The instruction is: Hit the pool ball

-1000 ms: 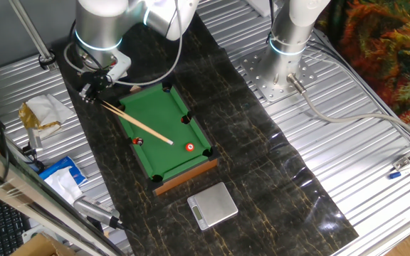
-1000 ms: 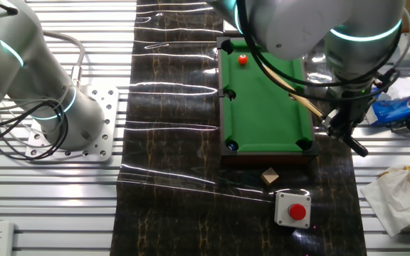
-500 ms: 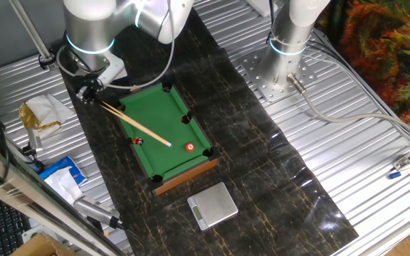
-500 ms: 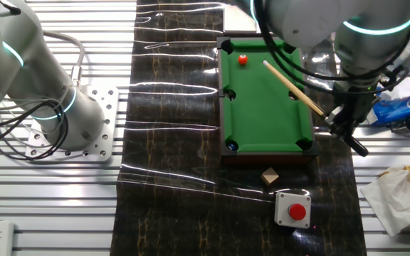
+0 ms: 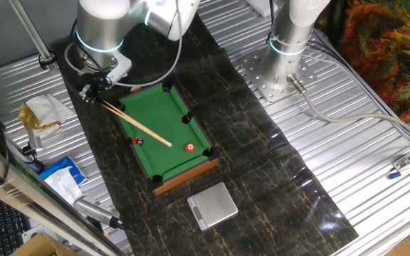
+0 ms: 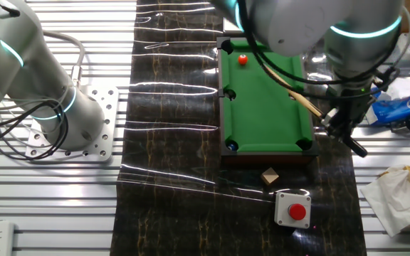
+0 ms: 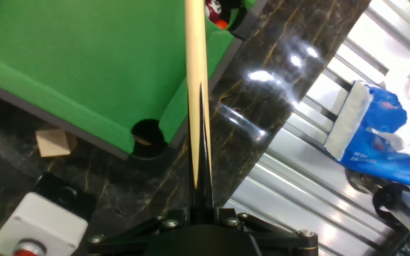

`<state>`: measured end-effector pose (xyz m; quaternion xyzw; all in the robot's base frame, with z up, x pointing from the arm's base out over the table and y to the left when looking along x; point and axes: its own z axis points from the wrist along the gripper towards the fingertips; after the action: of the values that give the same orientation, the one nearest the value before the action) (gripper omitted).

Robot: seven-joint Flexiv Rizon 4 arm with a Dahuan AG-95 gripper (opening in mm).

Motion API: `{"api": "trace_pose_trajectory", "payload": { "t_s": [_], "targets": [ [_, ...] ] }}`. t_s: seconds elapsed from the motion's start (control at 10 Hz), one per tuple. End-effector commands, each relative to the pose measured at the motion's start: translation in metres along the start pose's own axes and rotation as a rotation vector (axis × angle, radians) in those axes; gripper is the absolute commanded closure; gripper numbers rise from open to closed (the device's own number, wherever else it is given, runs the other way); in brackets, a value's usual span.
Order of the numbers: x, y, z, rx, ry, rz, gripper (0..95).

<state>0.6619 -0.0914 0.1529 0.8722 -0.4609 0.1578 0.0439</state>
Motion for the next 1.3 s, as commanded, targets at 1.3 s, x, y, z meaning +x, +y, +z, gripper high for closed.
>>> {"api": "trace_pose_trajectory", "payload": {
  "t_s": [1.3],
  "targets": [
    [-0.021,0.001,0.003,-0.006,0.016,-0.028,95.0]
  ]
}}
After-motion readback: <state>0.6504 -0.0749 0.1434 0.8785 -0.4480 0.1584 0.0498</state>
